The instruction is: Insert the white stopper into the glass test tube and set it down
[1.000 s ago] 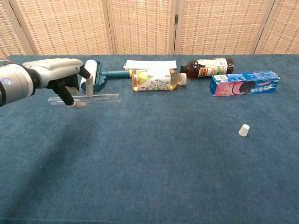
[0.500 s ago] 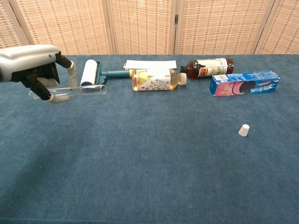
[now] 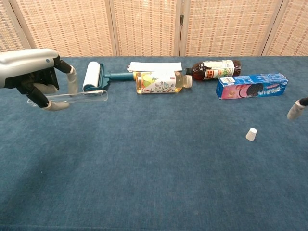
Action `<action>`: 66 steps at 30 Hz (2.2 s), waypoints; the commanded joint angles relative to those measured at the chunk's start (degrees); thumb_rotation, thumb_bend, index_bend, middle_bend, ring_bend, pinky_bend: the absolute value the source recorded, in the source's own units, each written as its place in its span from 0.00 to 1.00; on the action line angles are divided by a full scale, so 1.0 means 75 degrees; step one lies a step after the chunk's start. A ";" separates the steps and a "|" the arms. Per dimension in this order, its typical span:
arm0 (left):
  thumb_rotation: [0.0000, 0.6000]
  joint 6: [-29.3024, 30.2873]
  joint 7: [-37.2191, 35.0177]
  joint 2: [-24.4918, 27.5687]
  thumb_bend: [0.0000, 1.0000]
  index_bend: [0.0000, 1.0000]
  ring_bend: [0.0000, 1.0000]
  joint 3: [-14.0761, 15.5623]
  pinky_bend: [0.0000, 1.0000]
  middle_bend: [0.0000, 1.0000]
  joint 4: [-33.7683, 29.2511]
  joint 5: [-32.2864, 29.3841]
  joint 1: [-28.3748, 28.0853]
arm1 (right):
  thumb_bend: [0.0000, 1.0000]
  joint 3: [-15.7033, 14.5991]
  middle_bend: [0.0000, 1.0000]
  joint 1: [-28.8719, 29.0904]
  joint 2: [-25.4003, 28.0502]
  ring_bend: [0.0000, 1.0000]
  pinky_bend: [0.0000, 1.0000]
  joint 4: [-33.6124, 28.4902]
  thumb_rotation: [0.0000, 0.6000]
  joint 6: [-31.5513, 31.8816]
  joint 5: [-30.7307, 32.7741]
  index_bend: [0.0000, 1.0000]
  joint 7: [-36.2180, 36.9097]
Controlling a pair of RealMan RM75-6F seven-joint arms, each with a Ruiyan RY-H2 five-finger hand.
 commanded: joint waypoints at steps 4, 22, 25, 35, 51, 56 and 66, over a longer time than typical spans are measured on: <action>1.00 -0.0040 -0.0007 -0.0060 0.35 0.62 1.00 -0.0033 1.00 1.00 0.0000 0.0025 0.0035 | 1.00 -0.0037 1.00 0.0377 -0.0591 1.00 1.00 0.0661 1.00 -0.0529 0.0478 0.22 0.0126; 1.00 -0.0120 -0.0018 -0.0109 0.35 0.62 1.00 -0.0024 1.00 1.00 0.0045 0.0146 0.0185 | 1.00 -0.0002 1.00 0.1185 -0.1827 1.00 1.00 0.1883 1.00 -0.1024 0.0817 0.20 0.0237; 1.00 -0.0150 -0.0066 -0.0105 0.35 0.62 1.00 -0.0020 1.00 1.00 0.0038 0.0185 0.0212 | 1.00 0.0015 1.00 0.1269 -0.1971 1.00 1.00 0.1902 1.00 -0.0949 0.0752 0.19 0.0223; 1.00 -0.0147 -0.0079 -0.0070 0.35 0.62 1.00 -0.0017 1.00 1.00 -0.0001 0.0324 0.0292 | 1.00 -0.0080 1.00 0.1133 -0.1703 1.00 1.00 0.1409 1.00 -0.0365 0.0386 0.19 0.0346; 1.00 -0.0215 -0.0025 -0.0090 0.35 0.62 1.00 -0.0025 1.00 1.00 -0.0042 0.0357 0.0349 | 1.00 -0.0373 1.00 0.1131 -0.1702 1.00 1.00 0.1588 1.00 -0.0512 0.0875 0.19 0.0236; 1.00 -0.0237 -0.0021 -0.0075 0.35 0.62 1.00 -0.0027 1.00 1.00 -0.0033 0.0341 0.0365 | 1.00 -0.0346 1.00 0.1239 -0.1877 1.00 1.00 0.1733 1.00 -0.0628 0.0868 0.19 0.0307; 1.00 -0.0281 0.0011 -0.0050 0.35 0.62 1.00 -0.0033 1.00 1.00 -0.0053 0.0329 0.0380 | 1.00 -0.0248 1.00 0.1422 -0.2027 1.00 1.00 0.1728 1.00 -0.0628 0.0665 0.19 0.0424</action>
